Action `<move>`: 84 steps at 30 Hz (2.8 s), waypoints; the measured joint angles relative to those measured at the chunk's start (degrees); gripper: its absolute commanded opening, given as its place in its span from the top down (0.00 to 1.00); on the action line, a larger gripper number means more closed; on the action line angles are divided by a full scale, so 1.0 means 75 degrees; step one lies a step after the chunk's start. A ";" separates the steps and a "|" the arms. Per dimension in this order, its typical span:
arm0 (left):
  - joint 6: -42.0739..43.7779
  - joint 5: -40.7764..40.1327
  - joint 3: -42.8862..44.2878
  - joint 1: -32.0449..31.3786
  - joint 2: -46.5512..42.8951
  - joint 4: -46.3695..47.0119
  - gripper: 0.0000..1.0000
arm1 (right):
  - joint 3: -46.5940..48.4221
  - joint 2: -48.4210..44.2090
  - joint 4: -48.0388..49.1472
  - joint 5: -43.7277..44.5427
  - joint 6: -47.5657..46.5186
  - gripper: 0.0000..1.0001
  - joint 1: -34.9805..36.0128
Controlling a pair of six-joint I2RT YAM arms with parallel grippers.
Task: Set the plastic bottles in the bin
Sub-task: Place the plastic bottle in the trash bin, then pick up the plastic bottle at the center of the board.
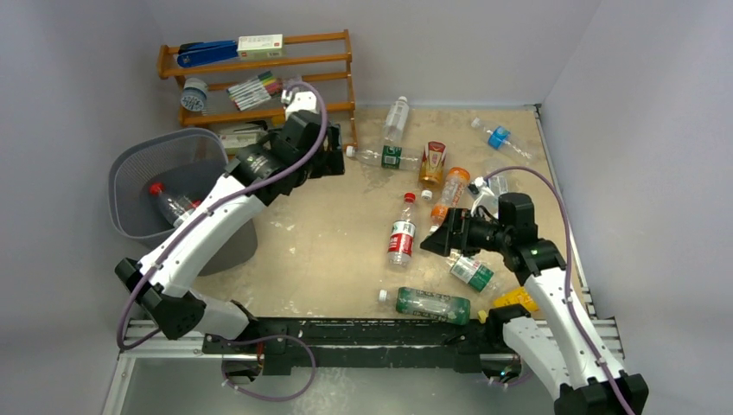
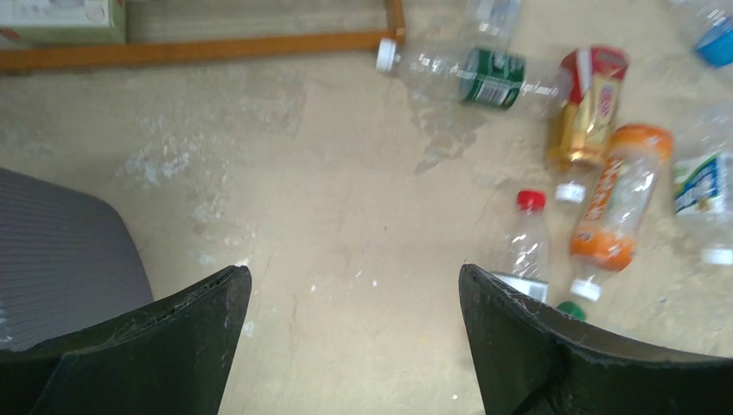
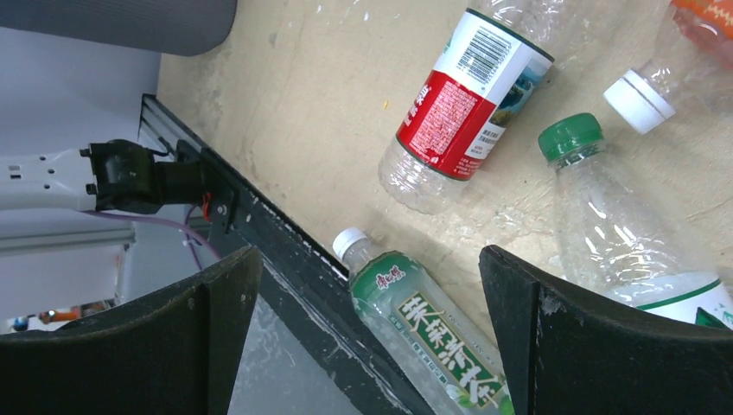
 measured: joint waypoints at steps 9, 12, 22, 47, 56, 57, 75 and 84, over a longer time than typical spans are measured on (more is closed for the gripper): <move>-0.0052 0.0277 -0.1507 -0.0017 -0.0149 0.0560 0.10 | 0.0134 0.0219 -0.0079 0.0300 -0.0152 0.04 0.0154; -0.0038 0.0309 -0.1693 -0.0017 -0.0259 0.0694 0.10 | 0.0134 0.0618 0.0245 0.0554 0.0117 0.04 0.0382; 0.0122 0.0420 -0.1751 -0.0017 -0.0504 0.0737 0.09 | 0.1020 0.3107 0.1384 0.2352 0.1466 0.03 0.2623; 0.0729 0.4491 -0.3628 -0.0131 -0.2031 0.1317 0.08 | 0.1539 0.1816 0.0286 0.4258 0.3194 0.00 0.4730; 0.1393 0.5362 -0.5033 -0.2174 -0.1982 0.2824 0.08 | 0.2046 -0.0149 0.0332 0.5071 0.3704 0.00 0.4736; 0.1513 0.5263 -0.5039 -0.2512 -0.1757 0.3013 0.08 | 0.2387 -0.0318 0.0309 0.5149 0.3698 0.00 0.4736; 0.3768 0.3748 -0.2675 -0.5455 0.3477 0.4485 0.11 | 0.5187 -0.0425 -0.0382 0.5144 0.3034 0.00 0.4736; 0.4316 0.2713 -0.2159 -0.5651 0.4360 0.4500 0.17 | 0.4876 -0.1014 -0.0717 0.5065 0.3031 0.00 0.4736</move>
